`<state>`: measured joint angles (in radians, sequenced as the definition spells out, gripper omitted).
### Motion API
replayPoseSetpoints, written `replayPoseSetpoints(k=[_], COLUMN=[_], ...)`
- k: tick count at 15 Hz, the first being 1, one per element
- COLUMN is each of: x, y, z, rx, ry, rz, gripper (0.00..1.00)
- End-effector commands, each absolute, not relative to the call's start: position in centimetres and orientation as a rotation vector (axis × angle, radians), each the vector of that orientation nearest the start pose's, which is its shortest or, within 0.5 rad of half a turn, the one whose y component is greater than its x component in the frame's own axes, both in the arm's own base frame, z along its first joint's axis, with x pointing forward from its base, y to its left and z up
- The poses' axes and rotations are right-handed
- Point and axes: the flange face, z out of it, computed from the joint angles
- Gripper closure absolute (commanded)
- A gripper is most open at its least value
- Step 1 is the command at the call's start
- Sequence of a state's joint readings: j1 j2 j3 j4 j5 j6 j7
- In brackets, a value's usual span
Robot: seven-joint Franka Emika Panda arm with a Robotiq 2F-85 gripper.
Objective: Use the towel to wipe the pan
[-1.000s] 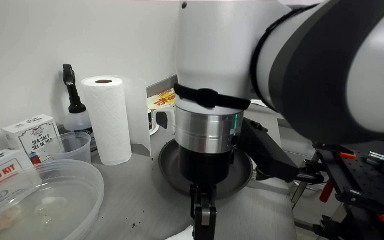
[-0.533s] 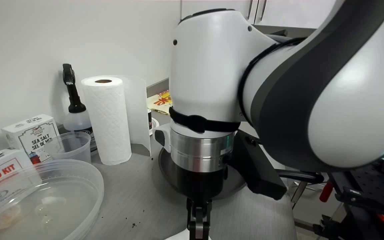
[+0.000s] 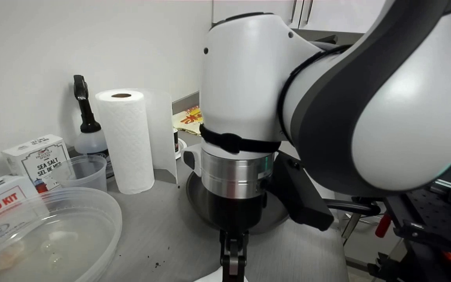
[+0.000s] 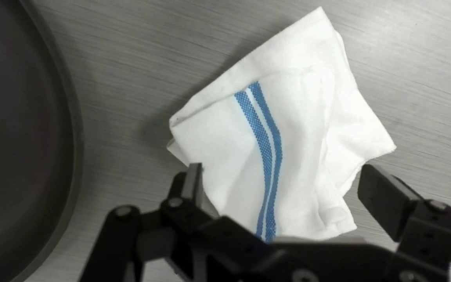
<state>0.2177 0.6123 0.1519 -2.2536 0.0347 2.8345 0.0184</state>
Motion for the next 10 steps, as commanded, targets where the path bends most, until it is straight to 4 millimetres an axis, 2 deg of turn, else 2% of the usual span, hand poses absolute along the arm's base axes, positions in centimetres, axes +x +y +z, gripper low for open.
replayPoseSetpoints(k=[1,6,10], x=[47.7,46.4,45.6], y=[19.1,19.9,21.8], z=[8.6,7.3,6.5], rx=[-3.011,-3.033,-3.030], ry=[-0.442,-0.446,-0.441], rz=[0.062,0.054,-0.033], gripper=[0.00,0.00,0.00])
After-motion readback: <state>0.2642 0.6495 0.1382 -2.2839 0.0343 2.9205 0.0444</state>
